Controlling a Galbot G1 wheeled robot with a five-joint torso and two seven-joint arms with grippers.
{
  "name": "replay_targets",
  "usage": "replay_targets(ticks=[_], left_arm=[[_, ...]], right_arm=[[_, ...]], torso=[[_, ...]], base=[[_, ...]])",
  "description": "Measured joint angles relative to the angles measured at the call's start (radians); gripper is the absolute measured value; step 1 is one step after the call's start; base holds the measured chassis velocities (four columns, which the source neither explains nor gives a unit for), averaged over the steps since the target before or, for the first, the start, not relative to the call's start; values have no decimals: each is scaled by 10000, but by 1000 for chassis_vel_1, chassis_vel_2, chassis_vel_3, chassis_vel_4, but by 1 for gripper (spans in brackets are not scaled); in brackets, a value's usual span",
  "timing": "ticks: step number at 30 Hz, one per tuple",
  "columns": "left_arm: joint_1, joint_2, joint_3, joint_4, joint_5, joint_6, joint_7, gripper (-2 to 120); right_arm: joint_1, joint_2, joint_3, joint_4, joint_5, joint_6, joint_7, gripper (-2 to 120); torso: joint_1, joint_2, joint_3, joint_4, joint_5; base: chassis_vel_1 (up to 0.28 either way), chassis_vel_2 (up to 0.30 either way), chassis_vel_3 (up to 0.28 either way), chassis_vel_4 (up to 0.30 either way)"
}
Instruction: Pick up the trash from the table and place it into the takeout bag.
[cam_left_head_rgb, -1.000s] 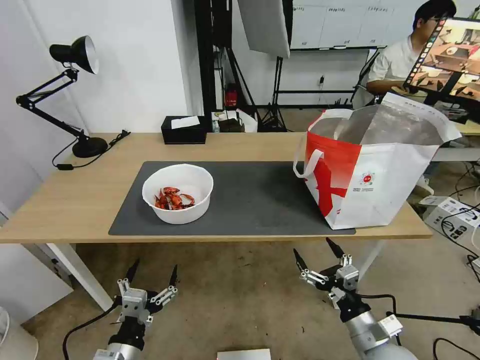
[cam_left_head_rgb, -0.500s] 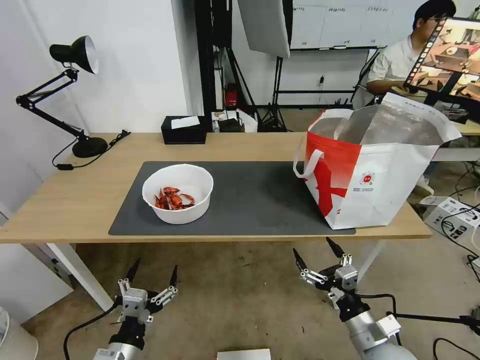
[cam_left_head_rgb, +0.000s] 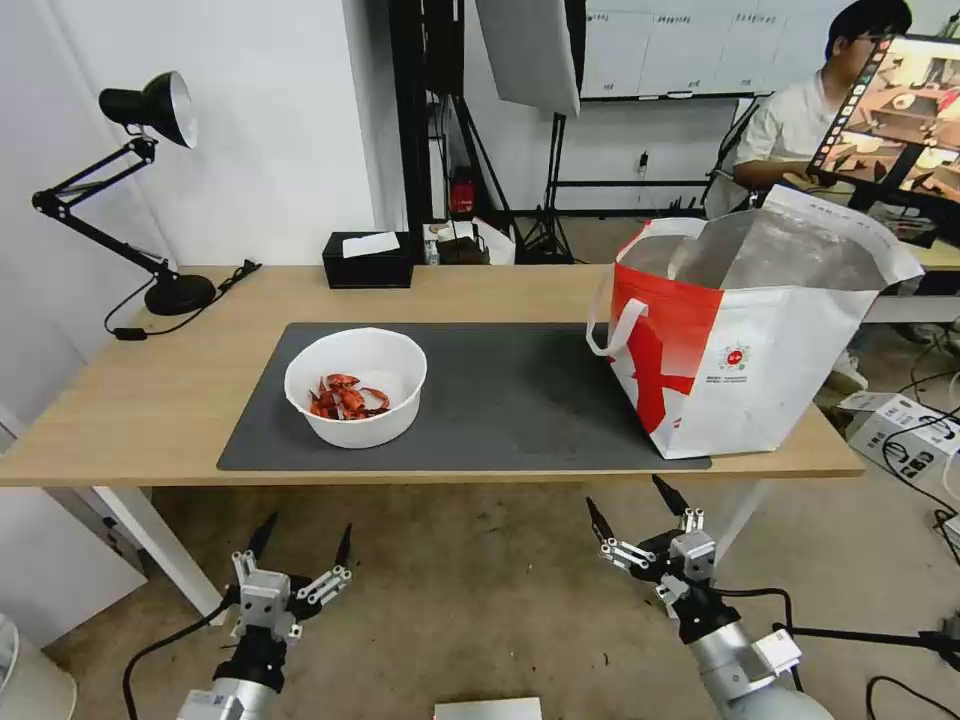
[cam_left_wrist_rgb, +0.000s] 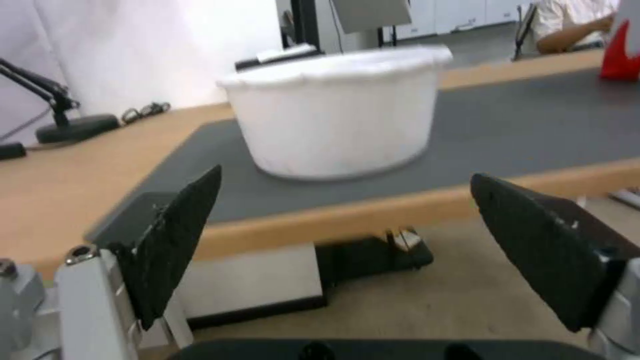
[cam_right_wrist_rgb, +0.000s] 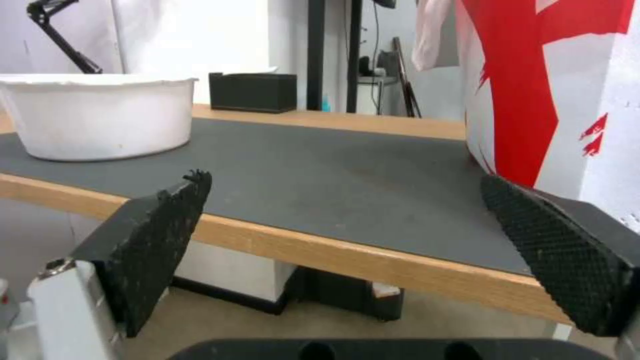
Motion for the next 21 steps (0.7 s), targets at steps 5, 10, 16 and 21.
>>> replay_targets(ticks=[5,10,16,21], left_arm=[[-587,725,-376,-572,-1179,970,-313,100],[-1208,1668,-666,-719,-2262,1682,-648,100],[-2890,3718,-868,-754,-4659,3718,-1405,100],[-4103,4998,-1470,-418,-7651,5457,-1498,100]], right_arm=[[0,0,0,0,3,0,-1,100],[-1,0,0,-1,6,0,-3,100],[0,1,1,-1,12,0,-4,100],[-1,1,1,-2,13,1,-6,100]], torso=[[0,0,0,0,0],[0,0,1,0,-2],[1,-1,1,-1,-2],[3,-2,2,-4,-2]], base=[[0,0,0,0],[0,0,0,0],[0,0,0,0],[0,0,0,0]])
